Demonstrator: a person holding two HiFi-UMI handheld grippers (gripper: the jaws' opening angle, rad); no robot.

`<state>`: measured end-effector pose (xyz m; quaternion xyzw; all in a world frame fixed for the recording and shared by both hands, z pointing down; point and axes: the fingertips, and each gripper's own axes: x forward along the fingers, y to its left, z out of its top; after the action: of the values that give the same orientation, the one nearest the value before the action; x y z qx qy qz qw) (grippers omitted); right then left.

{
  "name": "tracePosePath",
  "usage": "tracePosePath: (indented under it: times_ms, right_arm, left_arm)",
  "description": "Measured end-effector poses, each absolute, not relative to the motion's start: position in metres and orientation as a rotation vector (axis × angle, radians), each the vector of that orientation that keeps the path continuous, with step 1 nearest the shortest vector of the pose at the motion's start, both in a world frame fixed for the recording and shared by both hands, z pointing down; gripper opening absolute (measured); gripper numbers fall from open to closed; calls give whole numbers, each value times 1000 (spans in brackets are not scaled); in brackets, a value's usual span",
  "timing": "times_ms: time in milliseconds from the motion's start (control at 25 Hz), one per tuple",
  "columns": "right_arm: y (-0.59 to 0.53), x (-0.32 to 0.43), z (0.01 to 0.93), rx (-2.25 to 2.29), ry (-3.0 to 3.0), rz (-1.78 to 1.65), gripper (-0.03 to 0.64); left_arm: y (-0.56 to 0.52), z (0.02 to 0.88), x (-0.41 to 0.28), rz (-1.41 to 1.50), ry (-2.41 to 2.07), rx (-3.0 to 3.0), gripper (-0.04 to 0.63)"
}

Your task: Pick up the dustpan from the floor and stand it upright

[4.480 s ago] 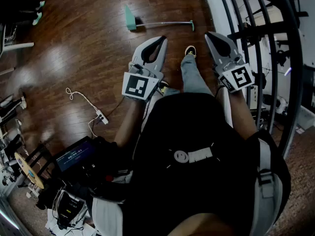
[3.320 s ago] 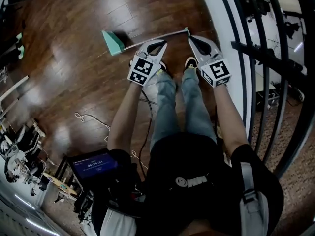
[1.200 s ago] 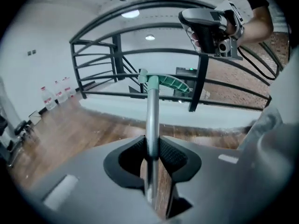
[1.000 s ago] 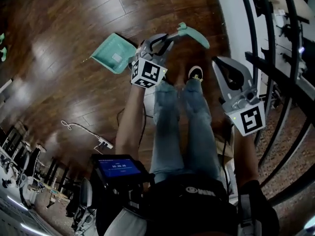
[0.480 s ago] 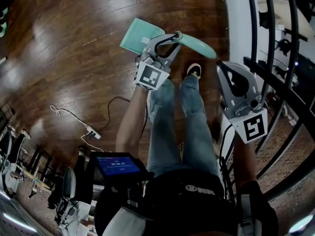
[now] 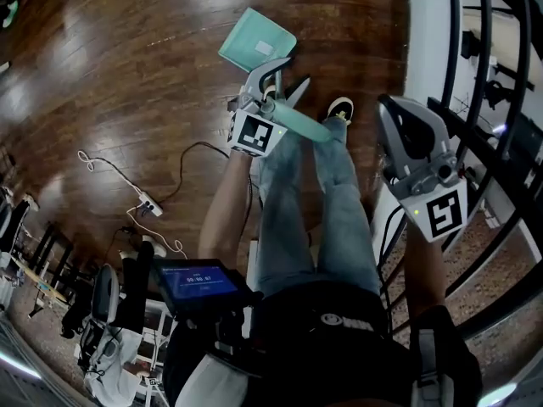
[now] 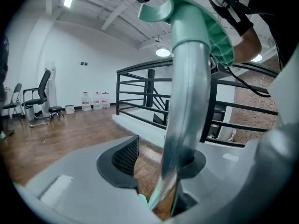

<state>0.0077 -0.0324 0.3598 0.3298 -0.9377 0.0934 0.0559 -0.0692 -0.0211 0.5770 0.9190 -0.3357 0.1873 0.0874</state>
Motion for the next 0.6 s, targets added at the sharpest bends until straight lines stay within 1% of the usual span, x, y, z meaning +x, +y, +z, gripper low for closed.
tracePosePath:
  times_ms: [120, 320, 600]
  right_arm:
    - [-29, -7, 358, 955, -2855, 285, 3]
    - [-23, -22, 343, 925, -2869, 285, 3]
    - [-28, -32, 328, 958, -2862, 241, 3]
  left_arm:
    - [-8, 575, -75, 598, -987, 2712, 199]
    - [16, 585, -79, 792, -864, 2707, 210]
    - [25, 585, -110, 833, -845, 2650, 208]
